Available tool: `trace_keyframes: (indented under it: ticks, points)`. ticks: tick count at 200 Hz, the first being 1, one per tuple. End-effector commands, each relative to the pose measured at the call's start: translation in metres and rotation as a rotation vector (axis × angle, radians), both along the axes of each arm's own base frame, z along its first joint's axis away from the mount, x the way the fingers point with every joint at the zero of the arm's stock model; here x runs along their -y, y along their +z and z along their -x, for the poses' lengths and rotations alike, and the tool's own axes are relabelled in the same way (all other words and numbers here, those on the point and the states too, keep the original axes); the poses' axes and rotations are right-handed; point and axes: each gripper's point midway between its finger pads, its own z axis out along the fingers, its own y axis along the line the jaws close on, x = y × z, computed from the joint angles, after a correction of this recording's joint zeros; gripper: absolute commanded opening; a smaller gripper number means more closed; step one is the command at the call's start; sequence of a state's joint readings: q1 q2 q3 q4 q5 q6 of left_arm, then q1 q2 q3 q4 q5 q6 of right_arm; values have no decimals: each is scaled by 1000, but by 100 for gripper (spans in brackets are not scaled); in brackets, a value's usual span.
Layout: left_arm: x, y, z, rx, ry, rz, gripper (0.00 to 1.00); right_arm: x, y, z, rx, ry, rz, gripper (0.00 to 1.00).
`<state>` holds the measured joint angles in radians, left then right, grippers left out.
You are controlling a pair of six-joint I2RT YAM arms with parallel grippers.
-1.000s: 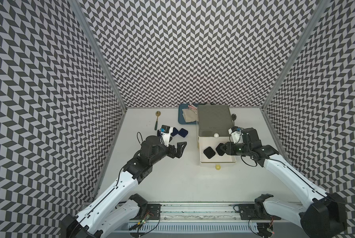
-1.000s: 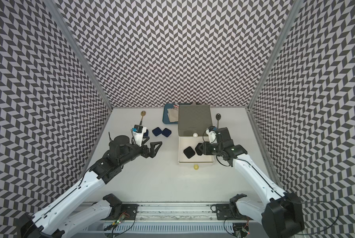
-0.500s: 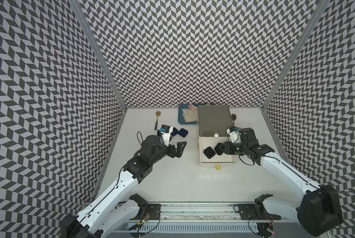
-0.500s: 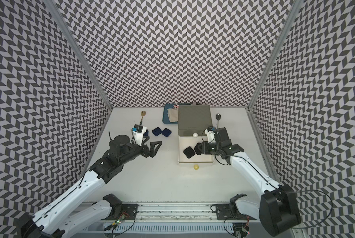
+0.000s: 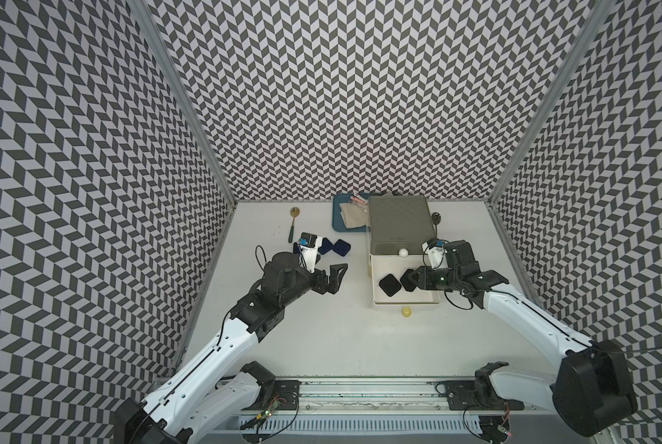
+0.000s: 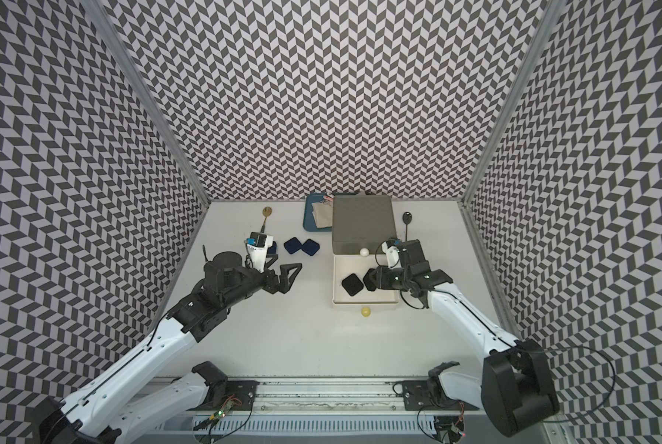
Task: Place the brooch boxes into the drawer by color
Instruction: Place the brooch box in the drawer, then close the drawer in the storage box.
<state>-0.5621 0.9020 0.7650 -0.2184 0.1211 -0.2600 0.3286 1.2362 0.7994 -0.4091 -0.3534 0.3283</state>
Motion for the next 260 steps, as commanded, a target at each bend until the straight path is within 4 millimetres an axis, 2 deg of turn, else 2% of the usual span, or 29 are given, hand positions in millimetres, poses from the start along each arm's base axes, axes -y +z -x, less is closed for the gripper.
trace_keyframes:
  ticks: [1, 97, 122, 152, 184, 218, 243, 260]
  points:
    - [-3, 18, -1, 38, 12, 10, 100, 4, 5, -11, 63, -13, 23, 42]
    - [-5, 19, -5, 39, 31, 8, 100, 11, 38, -16, 141, -31, 48, 62]
    - [-9, 11, -11, -5, 74, 1, 100, 10, 56, -16, 168, -30, 35, 64]
    - [-11, 6, -17, -37, 102, -9, 100, 12, 88, -13, 228, -33, 23, 64]
    - [-24, 2, -27, -68, 158, 15, 100, 9, 105, 11, 252, -15, -9, 64]
    - [-38, -22, -45, -176, 188, 21, 100, -4, 118, 50, 263, 2, -61, 64]
    - [-45, -35, -59, -220, 209, 15, 100, -11, 114, 75, 235, 1, -56, 63]
    - [-48, -40, -66, -237, 219, 12, 100, -17, 102, 90, 197, 12, -65, 63]
